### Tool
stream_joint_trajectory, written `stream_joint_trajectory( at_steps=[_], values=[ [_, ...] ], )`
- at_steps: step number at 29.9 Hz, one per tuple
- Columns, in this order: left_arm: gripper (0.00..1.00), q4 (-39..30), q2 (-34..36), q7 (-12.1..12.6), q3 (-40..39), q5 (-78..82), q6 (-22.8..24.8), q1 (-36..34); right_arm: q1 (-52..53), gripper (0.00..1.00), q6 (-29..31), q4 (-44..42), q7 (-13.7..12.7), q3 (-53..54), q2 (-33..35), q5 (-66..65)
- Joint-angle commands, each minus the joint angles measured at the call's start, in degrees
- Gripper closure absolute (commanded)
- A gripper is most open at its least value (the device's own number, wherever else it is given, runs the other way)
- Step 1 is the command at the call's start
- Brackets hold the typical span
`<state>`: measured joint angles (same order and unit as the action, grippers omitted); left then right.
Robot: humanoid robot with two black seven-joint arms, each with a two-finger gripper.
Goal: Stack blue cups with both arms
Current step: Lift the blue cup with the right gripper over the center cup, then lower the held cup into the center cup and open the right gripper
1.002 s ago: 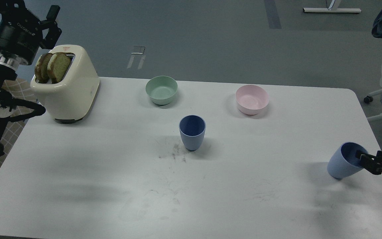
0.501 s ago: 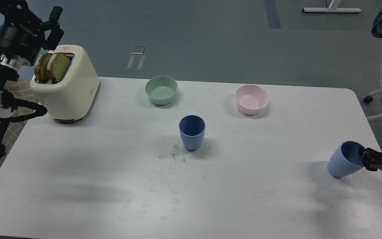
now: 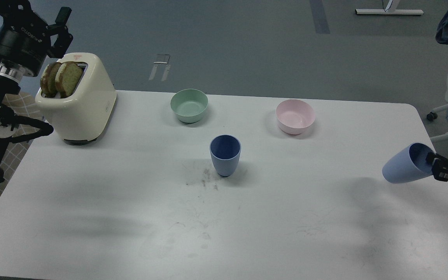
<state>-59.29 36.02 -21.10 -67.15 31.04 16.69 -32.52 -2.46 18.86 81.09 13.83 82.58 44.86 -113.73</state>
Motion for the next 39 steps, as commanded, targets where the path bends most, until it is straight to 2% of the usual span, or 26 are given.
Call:
stream_joint_trajectory(
  at_steps=[1,5,10,12,20,28,32,39],
  values=[
    [0.03,-0.12,0.01,0.09,0.0,0.07,0.01,0.0,4.82,1.0,0.21,2.49,1.47,2.06,-1.61,0.18],
    [0.03,-0.12,0.27,0.09,-0.09,-0.01,0.01,-0.09,13.85,1.0,0.91,2.58,1.64,0.14,-3.01,0.35],
    [0.03,-0.21,0.36,0.18,-0.18,-0.1,0.1,-0.09,26.08,1.0,2.05,2.14,1.64,-9.26,-7.14,0.44],
    [0.03,-0.21,0.36,0.18,-0.35,-0.1,0.18,-0.09,33.97,1.0,3.8,1.0,1.47,-16.01,-11.17,0.44],
    [0.02,-0.12,0.01,0.09,-0.44,-0.19,0.1,-0.17,47.0,1.0,4.07,-5.76,1.03,-32.01,-23.13,-0.08],
    [0.02,-0.12,0.27,-0.61,-0.79,-0.8,0.45,-0.17,54.3,1.0,4.07,-11.13,-0.02,-42.58,-30.35,-0.35],
    [0.03,-0.21,0.27,-0.61,-0.79,-0.8,0.54,-0.26,56.59,1.0,4.6,-11.04,-1.61,-46.35,-30.18,-0.52],
    [0.03,-0.12,0.27,-0.52,-0.71,-0.8,0.54,-0.35,57.92,1.0,9.14,-10.43,-1.79,-48.56,-28.43,-1.14]
  ],
)
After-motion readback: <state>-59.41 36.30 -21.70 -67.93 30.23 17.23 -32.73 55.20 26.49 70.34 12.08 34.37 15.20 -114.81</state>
